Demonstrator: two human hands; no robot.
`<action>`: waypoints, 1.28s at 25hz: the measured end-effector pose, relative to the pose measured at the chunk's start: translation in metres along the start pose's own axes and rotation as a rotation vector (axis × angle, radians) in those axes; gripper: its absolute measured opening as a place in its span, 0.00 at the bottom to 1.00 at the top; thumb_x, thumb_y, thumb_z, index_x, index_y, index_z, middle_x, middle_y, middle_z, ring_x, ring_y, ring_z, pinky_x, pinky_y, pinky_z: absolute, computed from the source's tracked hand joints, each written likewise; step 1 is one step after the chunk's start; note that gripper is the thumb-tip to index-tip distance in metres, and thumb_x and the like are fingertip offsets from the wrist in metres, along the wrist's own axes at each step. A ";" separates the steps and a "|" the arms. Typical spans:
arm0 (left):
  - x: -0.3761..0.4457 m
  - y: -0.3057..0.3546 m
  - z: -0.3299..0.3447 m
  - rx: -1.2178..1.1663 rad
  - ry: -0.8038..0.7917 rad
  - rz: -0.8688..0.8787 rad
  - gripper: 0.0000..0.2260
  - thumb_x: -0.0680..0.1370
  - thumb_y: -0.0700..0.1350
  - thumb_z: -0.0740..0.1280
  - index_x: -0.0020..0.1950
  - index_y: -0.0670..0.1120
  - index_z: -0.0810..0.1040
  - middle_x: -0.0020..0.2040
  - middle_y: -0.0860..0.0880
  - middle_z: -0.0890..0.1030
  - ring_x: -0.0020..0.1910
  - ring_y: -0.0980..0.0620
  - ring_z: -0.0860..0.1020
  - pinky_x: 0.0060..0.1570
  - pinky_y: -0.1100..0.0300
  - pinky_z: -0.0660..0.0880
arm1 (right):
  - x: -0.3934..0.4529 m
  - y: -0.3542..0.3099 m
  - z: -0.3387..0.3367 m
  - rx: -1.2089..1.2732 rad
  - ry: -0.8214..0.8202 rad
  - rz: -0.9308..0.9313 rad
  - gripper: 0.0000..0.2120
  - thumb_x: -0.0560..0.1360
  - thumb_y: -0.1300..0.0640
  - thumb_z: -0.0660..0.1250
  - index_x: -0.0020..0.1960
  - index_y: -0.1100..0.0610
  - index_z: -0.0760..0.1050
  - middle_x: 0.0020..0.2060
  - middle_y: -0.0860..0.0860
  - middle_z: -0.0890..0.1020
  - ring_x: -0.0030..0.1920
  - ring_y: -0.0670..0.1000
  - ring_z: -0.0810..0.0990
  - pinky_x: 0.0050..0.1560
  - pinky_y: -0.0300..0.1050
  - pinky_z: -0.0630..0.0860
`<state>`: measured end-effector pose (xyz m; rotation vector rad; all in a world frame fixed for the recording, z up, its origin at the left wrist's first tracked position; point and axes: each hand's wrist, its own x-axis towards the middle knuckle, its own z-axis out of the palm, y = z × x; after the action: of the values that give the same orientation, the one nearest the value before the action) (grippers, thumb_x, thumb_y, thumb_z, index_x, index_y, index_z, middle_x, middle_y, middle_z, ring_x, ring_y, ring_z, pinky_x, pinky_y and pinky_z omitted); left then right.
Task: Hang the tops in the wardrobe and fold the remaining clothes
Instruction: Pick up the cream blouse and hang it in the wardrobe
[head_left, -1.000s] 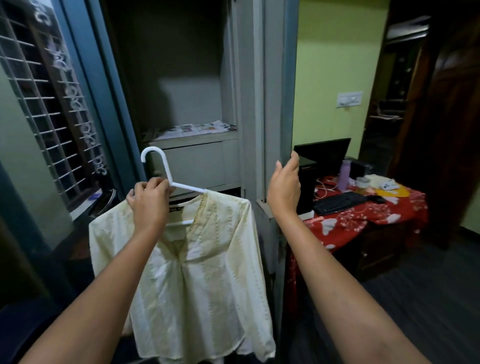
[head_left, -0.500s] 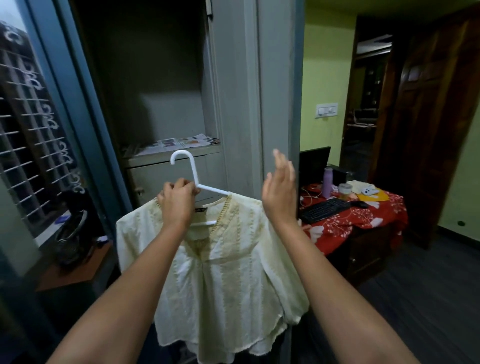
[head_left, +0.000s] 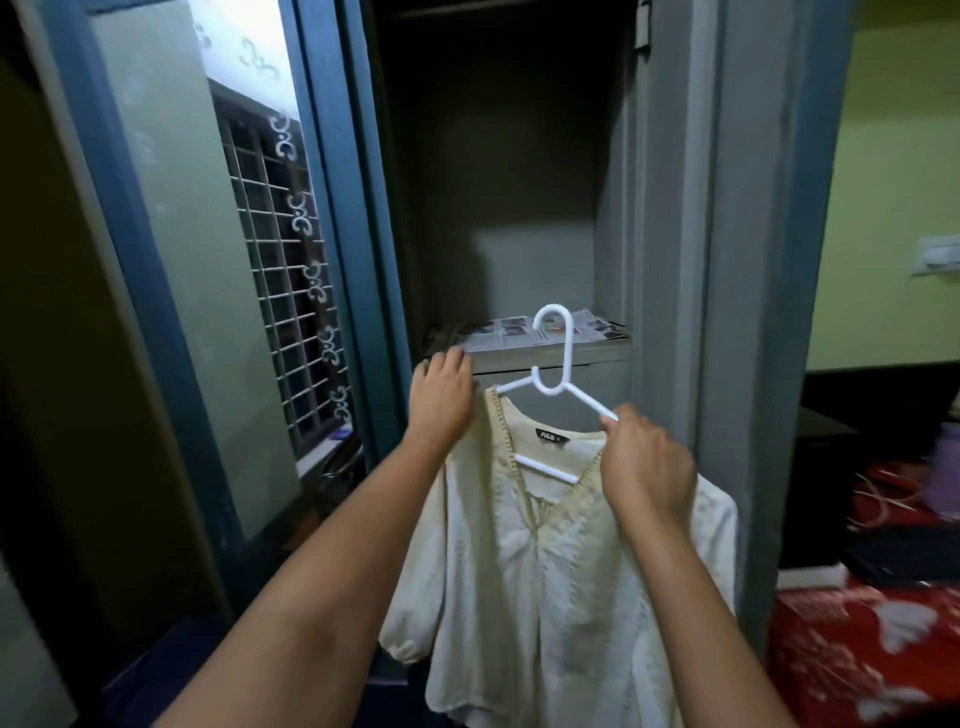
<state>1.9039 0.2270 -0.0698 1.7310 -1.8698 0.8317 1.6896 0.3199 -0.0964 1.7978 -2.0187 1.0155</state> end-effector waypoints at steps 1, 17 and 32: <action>0.011 -0.016 0.010 0.114 -0.056 -0.010 0.17 0.80 0.45 0.57 0.69 0.46 0.68 0.67 0.47 0.70 0.67 0.46 0.67 0.69 0.50 0.60 | 0.004 -0.003 0.004 0.005 0.003 0.011 0.14 0.83 0.51 0.51 0.55 0.56 0.73 0.47 0.53 0.82 0.46 0.56 0.80 0.36 0.44 0.62; 0.005 -0.074 0.029 0.617 -0.138 0.059 0.16 0.79 0.55 0.59 0.55 0.50 0.83 0.51 0.53 0.81 0.68 0.48 0.64 0.67 0.36 0.30 | 0.034 -0.030 0.040 0.094 -0.180 -0.002 0.15 0.81 0.47 0.56 0.54 0.56 0.75 0.50 0.55 0.82 0.52 0.59 0.80 0.39 0.45 0.65; -0.230 -0.244 -0.140 -0.098 0.427 -0.826 0.45 0.74 0.46 0.69 0.77 0.39 0.39 0.78 0.41 0.46 0.75 0.37 0.54 0.72 0.46 0.57 | -0.053 -0.210 0.010 0.345 -0.218 -0.230 0.18 0.79 0.44 0.60 0.54 0.57 0.77 0.52 0.60 0.81 0.53 0.62 0.79 0.43 0.48 0.70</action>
<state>2.1599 0.4823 -0.0987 1.8397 -0.7835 0.6693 1.9018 0.3560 -0.0667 2.3478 -1.7738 1.1963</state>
